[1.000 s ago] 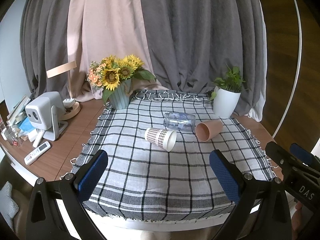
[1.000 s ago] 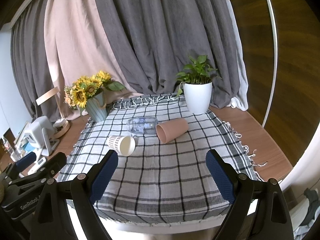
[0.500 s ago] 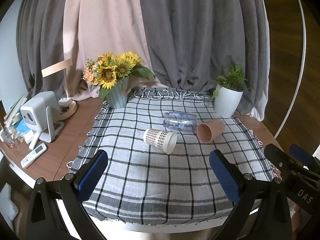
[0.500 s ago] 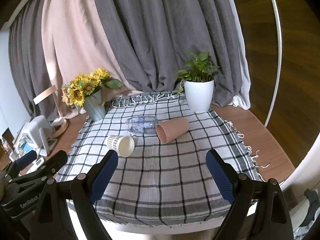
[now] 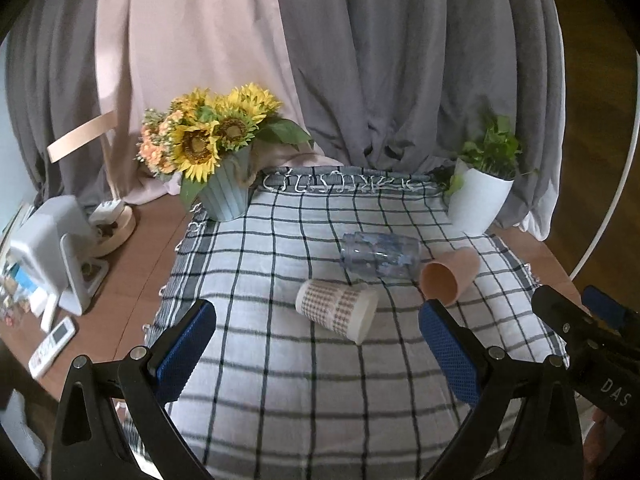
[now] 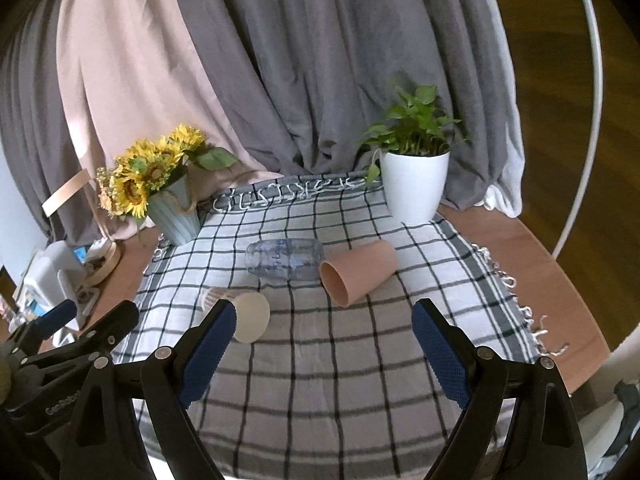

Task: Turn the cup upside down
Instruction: 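Move the right tool toward the clear plastic bottle lying on its side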

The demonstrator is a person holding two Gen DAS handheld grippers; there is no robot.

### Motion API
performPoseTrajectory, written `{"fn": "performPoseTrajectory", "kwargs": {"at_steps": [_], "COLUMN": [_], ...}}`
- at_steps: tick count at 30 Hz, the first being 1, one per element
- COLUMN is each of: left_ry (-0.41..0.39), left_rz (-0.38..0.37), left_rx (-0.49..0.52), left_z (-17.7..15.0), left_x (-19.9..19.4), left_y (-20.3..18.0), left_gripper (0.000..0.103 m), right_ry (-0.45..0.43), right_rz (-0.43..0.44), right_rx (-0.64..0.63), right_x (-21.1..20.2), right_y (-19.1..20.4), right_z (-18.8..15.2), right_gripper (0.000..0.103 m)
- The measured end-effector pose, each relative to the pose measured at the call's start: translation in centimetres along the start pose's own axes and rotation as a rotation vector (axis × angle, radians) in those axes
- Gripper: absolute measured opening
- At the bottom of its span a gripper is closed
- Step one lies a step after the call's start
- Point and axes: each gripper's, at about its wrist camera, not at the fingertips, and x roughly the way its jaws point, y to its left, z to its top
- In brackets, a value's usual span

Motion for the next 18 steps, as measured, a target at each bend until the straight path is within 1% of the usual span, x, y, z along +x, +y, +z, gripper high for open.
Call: {"fn": "performPoseTrajectory", "kwargs": {"at_steps": [3, 6, 9, 12, 15, 18], "left_ry": [0.032, 0.061, 0.095, 0.126, 0.176, 0.209], "left_rz": [-0.024, -0.031, -0.019, 0.009, 0.063, 0.112], "left_rx": [0.015, 0.021, 0.0, -0.046, -0.091, -0.133], "left_z": [1.0, 1.6, 2.1, 2.5, 3.0, 3.2], "left_x": [2.0, 3.9, 5.4, 6.7, 8.2, 9.1], "left_y": [0.8, 1.4, 1.7, 2.0, 1.8, 1.5], "left_gripper": [0.103, 0.103, 0.103, 0.103, 0.103, 0.103], "right_ry": [0.012, 0.029, 0.067, 0.127, 0.195, 0.266], "right_rz": [-0.011, -0.017, -0.016, 0.003, 0.03, 0.068], "right_rx": [0.007, 0.008, -0.003, -0.027, -0.066, -0.119], "right_x": [1.7, 3.4, 5.4, 7.6, 10.0, 12.5], "right_y": [0.9, 1.7, 2.4, 2.6, 2.6, 2.4], "right_z": [0.8, 1.3, 1.9, 2.7, 3.6, 4.7], "right_gripper": [0.09, 0.09, 0.089, 0.09, 0.089, 0.089]}}
